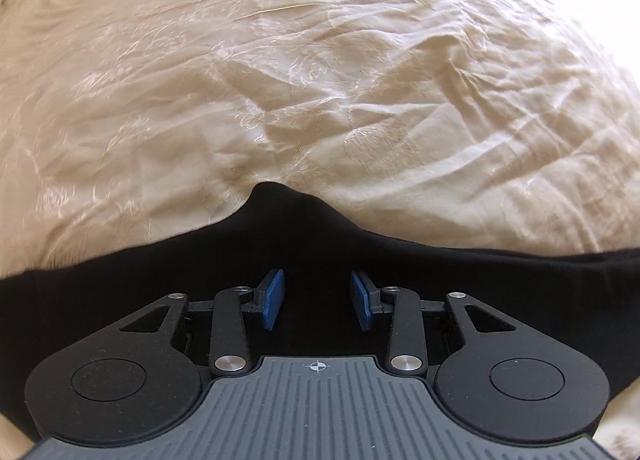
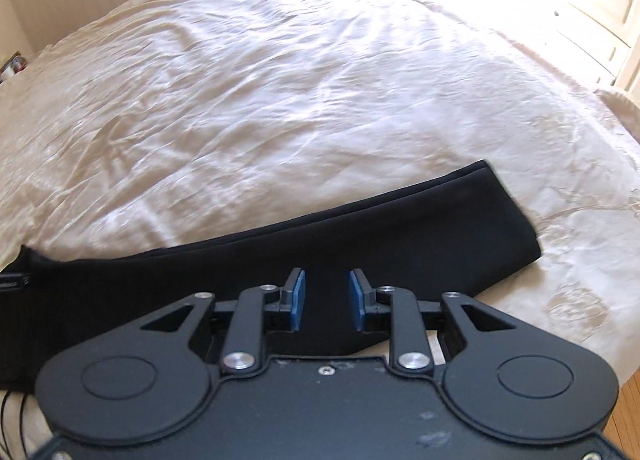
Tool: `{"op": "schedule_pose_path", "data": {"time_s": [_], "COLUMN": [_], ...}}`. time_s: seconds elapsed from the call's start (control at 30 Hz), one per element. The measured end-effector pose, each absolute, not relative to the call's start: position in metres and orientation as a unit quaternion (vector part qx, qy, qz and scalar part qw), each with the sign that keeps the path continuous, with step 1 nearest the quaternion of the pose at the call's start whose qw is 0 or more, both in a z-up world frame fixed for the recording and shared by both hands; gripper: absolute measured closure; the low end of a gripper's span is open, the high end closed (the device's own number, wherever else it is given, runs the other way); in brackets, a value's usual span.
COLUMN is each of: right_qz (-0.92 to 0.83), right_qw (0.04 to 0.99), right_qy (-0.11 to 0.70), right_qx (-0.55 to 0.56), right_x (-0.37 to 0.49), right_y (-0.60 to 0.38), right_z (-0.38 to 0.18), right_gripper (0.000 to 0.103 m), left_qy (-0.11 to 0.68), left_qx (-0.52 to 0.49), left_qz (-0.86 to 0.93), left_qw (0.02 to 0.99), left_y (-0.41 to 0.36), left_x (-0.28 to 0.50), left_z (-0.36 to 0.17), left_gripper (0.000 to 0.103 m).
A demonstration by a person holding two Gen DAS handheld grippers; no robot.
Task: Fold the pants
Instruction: 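Fold the pants over with the right gripper and release, smoothing the bundle, then grasp the black pants end with the right gripper and lift it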
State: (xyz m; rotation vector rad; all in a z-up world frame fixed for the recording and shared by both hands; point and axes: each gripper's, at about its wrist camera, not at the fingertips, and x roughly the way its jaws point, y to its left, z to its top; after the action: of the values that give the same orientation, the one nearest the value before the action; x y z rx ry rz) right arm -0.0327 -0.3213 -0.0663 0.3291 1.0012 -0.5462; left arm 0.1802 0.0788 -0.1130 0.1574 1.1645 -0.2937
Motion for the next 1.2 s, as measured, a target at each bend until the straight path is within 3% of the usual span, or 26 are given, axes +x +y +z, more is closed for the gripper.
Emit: {"op": "schedule_pose_path", "data": {"time_s": [0.2,0.63,0.67,0.73,0.8,1.0,1.1,1.17,1.2], "right_qz": [-0.271,-0.146,-0.136,-0.124,-0.1,-0.118,-0.116,-0.129,-0.131], "right_qw": [0.834,0.845,0.845,0.847,0.851,0.857,0.848,0.855,0.857], "right_qy": [0.457,0.5,0.502,0.506,0.505,0.496,0.507,0.488,0.478], "right_qx": [0.15,0.12,0.122,0.109,0.103,0.076,0.104,0.121,0.14], "right_x": [-0.047,-0.018,-0.018,-0.015,-0.017,-0.009,-0.011,-0.02,-0.026], "right_y": [-0.403,-0.461,-0.463,-0.464,-0.459,-0.465,-0.474,-0.48,-0.485], "right_z": [-0.061,-0.098,-0.099,-0.1,-0.093,-0.088,-0.097,-0.089,-0.085], "right_gripper": [0.062,0.063,0.065,0.095,0.1,0.1,0.095,0.082,0.069], "left_qy": [0.55,0.557,0.557,0.553,0.547,0.535,0.531,0.527,0.525], "left_qx": [0.035,0.058,0.061,0.072,0.083,0.103,0.112,0.119,0.124], "left_qz": [-0.115,-0.113,-0.115,-0.123,-0.129,-0.157,-0.177,-0.198,-0.211], "left_qw": [0.826,0.821,0.82,0.821,0.823,0.823,0.821,0.818,0.815], "left_y": [0.062,-0.023,-0.028,-0.04,-0.05,-0.083,-0.104,-0.119,-0.128], "left_x": [0.135,0.068,0.066,0.063,0.061,0.065,0.066,0.064,0.062], "left_z": [-0.086,-0.078,-0.077,-0.074,-0.071,-0.067,-0.066,-0.065,-0.065], "left_gripper": [0.067,0.067,0.067,0.067,0.067,0.067,0.067,0.067,0.067]}}
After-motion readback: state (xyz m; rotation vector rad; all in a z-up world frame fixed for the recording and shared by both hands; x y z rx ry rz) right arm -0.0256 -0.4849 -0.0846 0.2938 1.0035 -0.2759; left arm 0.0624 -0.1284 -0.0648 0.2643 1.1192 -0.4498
